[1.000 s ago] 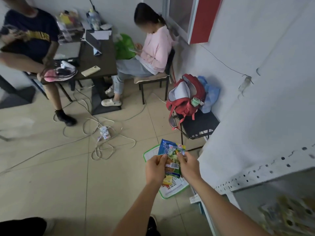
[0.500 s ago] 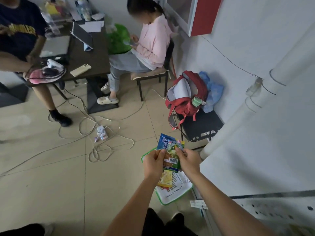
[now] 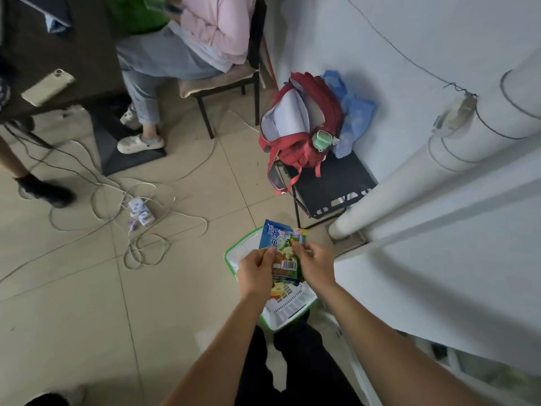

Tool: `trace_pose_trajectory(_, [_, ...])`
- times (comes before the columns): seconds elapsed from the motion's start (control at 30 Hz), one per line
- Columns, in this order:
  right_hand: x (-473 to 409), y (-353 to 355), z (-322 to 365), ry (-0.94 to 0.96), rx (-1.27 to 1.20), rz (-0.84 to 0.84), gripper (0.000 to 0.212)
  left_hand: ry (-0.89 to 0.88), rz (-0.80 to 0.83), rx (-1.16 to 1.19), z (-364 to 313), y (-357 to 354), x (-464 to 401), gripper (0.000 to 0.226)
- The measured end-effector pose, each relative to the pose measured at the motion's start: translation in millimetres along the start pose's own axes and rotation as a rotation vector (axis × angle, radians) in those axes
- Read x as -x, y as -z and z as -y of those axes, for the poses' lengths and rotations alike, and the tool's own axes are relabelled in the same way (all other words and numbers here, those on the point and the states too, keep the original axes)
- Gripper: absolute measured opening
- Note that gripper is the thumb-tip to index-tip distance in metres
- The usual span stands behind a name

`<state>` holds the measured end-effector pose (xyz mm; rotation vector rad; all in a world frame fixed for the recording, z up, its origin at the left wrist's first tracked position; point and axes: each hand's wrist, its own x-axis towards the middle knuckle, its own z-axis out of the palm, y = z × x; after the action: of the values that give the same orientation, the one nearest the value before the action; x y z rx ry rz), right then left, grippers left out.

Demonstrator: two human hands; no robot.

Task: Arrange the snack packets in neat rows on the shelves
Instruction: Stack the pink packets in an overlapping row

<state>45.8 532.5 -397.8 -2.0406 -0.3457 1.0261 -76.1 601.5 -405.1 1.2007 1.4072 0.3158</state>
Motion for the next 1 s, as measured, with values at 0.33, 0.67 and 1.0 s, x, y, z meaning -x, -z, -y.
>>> trace_pose_trajectory(0.33, [-108, -21, -93, -0.001, 0.139, -0.081, 0.028, 0.084, 0.135, -0.051, 80, -60, -102, 0.026])
trace_pose_trajectory(0.67, [-218, -108, -291, -0.373, 0.034, -0.026, 0.029, 0.144, 0.277, -0.305, 260, -96, -237, 0.019])
trace_pose_trajectory(1.0, [-305, -177, -443, -0.563, -0.089, -0.053, 0.004, 0.241, 0.323, -0.502, 407, -149, -331, 0.025])
